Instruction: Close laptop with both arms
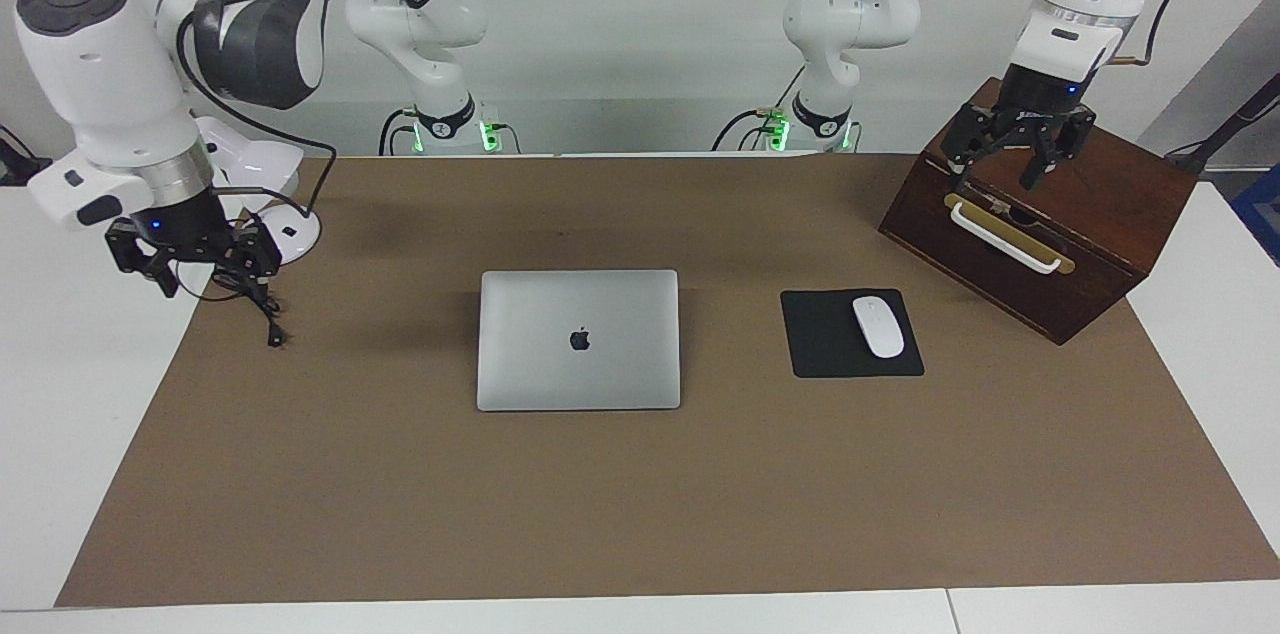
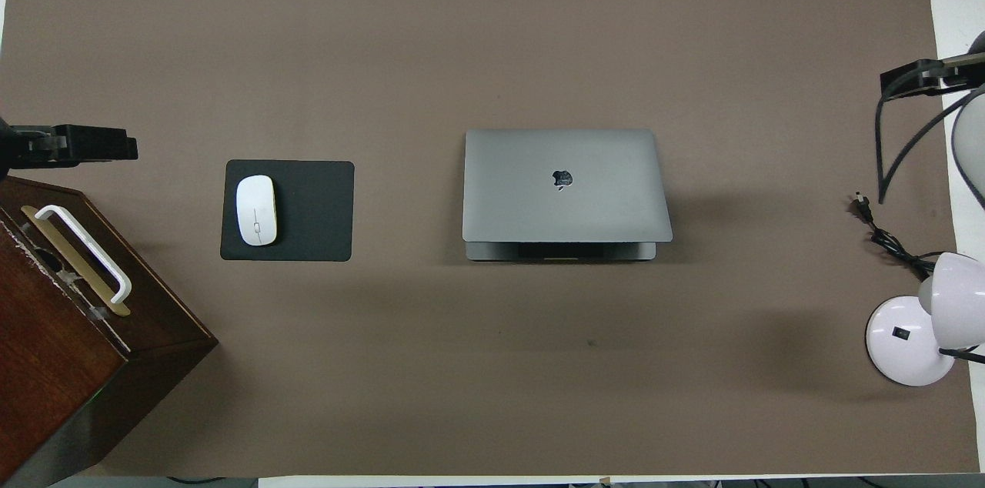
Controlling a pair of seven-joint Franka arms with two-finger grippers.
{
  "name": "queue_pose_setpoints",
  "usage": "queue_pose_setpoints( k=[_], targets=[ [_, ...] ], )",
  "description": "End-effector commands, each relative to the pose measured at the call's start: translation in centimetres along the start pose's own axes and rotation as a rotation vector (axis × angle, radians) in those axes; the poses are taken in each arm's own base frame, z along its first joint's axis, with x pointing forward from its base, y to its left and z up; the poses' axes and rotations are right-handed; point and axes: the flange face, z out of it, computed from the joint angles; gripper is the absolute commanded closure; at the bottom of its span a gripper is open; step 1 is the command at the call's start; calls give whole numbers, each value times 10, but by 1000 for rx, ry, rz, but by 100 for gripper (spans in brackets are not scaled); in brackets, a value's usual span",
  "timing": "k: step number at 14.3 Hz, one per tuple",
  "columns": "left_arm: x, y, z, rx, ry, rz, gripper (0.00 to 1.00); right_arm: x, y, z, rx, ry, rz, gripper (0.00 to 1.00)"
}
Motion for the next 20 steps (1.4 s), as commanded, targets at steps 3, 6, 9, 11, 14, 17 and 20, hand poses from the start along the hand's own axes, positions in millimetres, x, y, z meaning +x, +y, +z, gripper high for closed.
queue_pose_setpoints(
  k=[3, 6, 9, 11, 14, 17, 20],
  targets=[
    [13, -2, 14, 21, -60, -16, 0, -11, 4, -8, 51, -31, 65, 0],
    [10, -8, 33, 29, -134, -26, 0, -24, -4, -24, 130, -75, 187, 0],
    [12, -18, 23, 34, -179, -44, 0, -27, -6, -34, 178, -71, 272, 0],
    [22, -17, 6, 34, -215, -43, 0, -31, -12, -41, 185, -83, 273, 0],
    [25, -17, 7, 36, -204, -43, 0, -30, -44, -52, 194, -80, 290, 0],
    [22, -18, 13, 37, -203, -43, 0, -22, -90, -65, 183, -64, 201, 0],
    [17, -18, 19, 37, -203, -43, 0, -20, -91, -67, 161, -48, 156, 0]
  ],
)
